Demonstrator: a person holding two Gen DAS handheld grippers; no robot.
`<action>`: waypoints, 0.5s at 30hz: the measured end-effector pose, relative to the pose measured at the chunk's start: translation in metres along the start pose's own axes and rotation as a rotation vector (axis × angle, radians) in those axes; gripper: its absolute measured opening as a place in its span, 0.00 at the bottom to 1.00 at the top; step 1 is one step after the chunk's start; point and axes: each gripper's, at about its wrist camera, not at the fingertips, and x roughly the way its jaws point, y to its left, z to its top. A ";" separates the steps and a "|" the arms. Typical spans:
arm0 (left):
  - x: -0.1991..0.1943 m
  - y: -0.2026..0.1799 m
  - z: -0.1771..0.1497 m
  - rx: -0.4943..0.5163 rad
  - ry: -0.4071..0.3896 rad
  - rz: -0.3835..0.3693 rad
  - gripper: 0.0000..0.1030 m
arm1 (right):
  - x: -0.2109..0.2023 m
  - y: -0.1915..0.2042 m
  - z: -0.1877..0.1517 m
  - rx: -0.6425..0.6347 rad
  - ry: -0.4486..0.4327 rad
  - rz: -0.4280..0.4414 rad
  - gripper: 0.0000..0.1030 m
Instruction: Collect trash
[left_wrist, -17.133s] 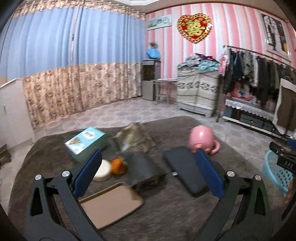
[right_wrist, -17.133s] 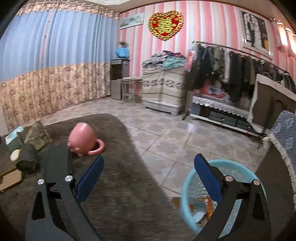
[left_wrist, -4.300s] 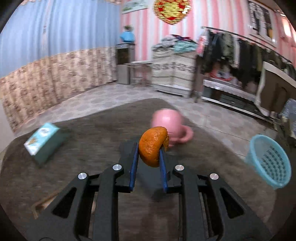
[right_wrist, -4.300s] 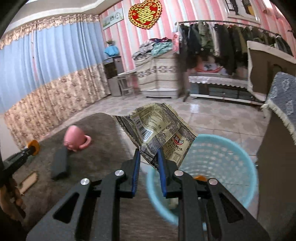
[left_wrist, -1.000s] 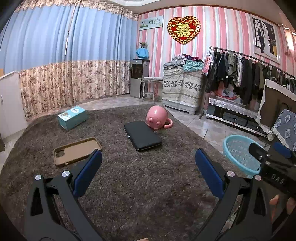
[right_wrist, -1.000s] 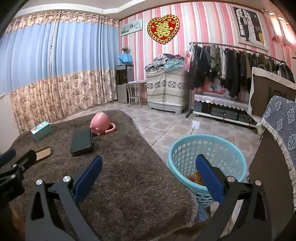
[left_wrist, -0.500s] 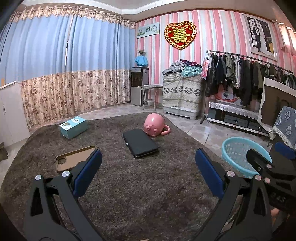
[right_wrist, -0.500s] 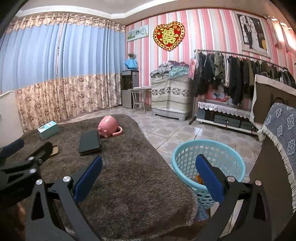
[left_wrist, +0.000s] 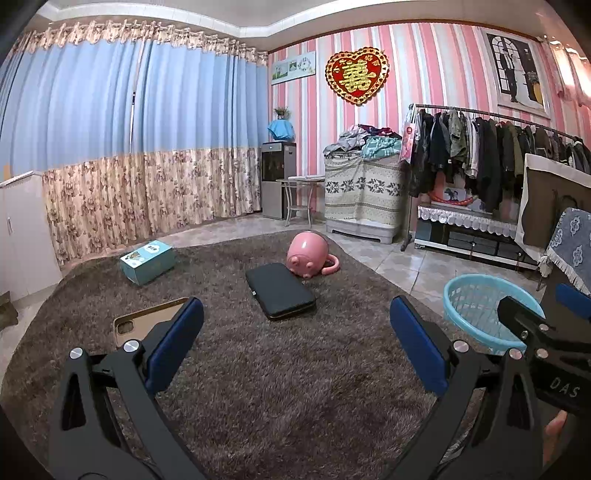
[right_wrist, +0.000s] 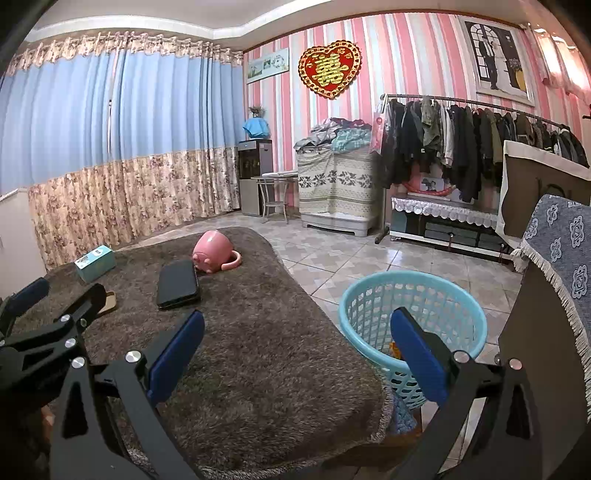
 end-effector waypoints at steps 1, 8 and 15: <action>-0.001 0.000 0.000 -0.001 -0.003 -0.002 0.95 | 0.000 0.000 0.000 -0.004 -0.001 -0.001 0.96; 0.000 0.006 0.002 -0.027 -0.005 -0.002 0.95 | -0.004 0.006 -0.001 -0.056 -0.012 -0.015 0.96; -0.003 0.011 0.001 -0.034 -0.011 0.007 0.95 | -0.006 0.009 -0.001 -0.070 -0.015 -0.015 0.96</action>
